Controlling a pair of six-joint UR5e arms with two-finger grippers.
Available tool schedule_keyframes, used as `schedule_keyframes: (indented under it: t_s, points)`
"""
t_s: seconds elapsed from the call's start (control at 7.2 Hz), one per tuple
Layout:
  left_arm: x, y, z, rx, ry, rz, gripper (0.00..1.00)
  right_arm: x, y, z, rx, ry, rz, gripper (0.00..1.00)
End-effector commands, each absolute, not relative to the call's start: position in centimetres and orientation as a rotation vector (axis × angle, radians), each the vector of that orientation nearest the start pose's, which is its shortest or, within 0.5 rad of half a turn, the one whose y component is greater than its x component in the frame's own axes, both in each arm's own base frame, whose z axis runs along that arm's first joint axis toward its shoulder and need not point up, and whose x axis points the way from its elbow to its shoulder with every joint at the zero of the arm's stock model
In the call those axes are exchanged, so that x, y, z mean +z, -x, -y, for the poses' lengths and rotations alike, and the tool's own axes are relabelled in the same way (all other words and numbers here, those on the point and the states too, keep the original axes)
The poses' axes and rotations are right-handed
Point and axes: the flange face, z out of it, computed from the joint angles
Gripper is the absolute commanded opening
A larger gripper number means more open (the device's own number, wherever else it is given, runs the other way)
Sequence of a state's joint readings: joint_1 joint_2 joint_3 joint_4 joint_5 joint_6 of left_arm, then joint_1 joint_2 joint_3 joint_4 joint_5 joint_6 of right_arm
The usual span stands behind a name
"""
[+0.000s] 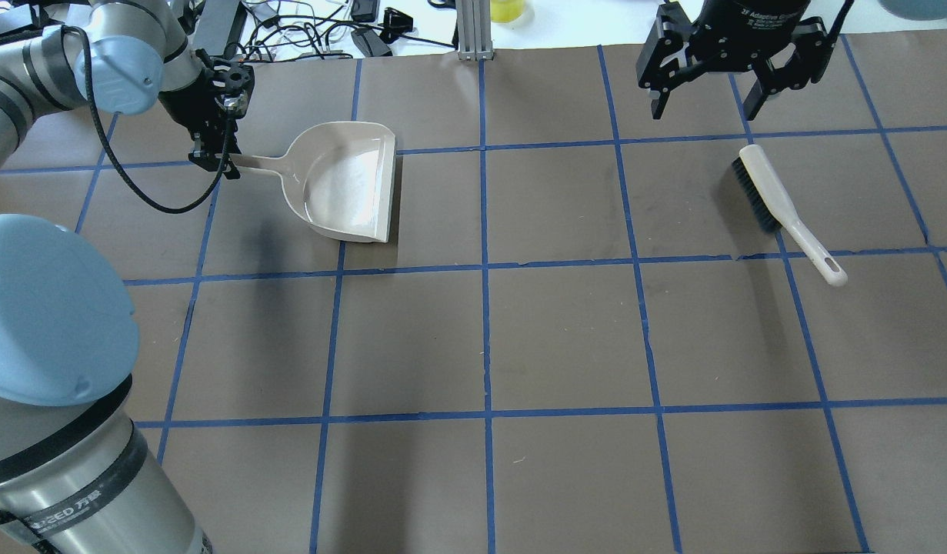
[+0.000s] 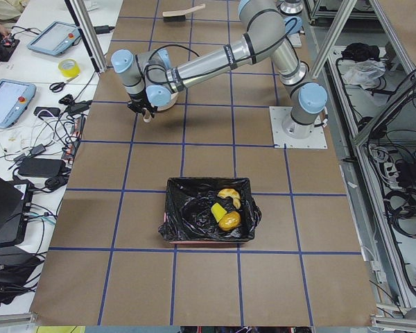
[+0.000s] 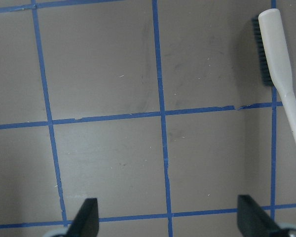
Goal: Sweep and dump trash into bin
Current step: 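Bring the empty dustpan back from the bin and lower it with the left gripper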
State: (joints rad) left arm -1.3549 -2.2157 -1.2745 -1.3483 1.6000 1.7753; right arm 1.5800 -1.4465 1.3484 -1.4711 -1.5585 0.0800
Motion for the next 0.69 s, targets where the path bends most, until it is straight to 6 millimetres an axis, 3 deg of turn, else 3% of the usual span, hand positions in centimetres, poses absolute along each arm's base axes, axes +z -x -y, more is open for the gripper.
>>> schedule_keyframes:
  t_s: [0.0, 0.14, 0.28, 0.42, 0.56]
  points:
    - [24.9, -2.6, 71.8, 0.215, -2.273, -2.272, 0.0, 52.3, -14.0, 54.1, 0.003, -0.11, -3.127, 0.99]
    - [25.0, -2.5, 71.8, 0.21, -2.277, -2.27, 0.0, 52.3, -14.0, 54.1, 0.003, -0.11, -3.126, 0.99]
    - [25.1, -2.4, 72.0, 0.204, -2.267, -2.275, 0.22, 52.3, -14.0, 54.1, 0.003, -0.11, -3.126, 0.99]
    - [25.3, -2.3, 71.9, 0.198, -2.247, -2.293, 0.69, 52.3, -14.0, 54.1, 0.003, -0.11, -3.126, 0.99]
    - [26.1, -2.3, 71.8, 0.184, -2.238, -2.292, 0.88, 52.3, -14.0, 54.1, 0.003, -0.11, -3.127, 0.99]
